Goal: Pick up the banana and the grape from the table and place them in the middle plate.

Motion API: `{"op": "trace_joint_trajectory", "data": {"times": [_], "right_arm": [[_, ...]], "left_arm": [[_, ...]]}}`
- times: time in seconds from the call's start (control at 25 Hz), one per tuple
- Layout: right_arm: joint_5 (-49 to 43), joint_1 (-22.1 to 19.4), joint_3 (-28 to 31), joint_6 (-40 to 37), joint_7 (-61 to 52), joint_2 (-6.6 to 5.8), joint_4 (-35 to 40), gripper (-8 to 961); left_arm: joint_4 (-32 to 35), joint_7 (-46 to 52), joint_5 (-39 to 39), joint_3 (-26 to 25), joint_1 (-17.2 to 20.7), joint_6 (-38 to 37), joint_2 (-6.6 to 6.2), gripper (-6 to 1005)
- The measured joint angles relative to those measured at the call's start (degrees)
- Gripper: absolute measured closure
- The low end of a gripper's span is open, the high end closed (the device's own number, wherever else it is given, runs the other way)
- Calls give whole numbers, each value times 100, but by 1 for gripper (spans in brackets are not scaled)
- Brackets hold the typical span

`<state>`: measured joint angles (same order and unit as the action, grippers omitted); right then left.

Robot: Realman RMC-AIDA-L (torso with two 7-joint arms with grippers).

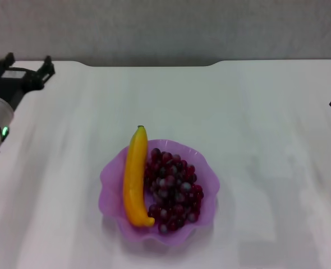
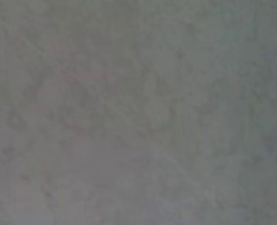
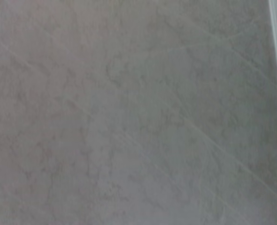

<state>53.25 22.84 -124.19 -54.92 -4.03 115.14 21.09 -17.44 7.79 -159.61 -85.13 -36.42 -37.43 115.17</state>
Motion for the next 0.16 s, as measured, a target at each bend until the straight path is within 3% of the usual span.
{"op": "trace_joint_trajectory", "data": {"times": [0.16], "right_arm": [[0, 51, 0, 2, 53, 0, -20, 73]], "left_arm": [[28, -314, 21, -602, 5, 0, 40, 116]]}}
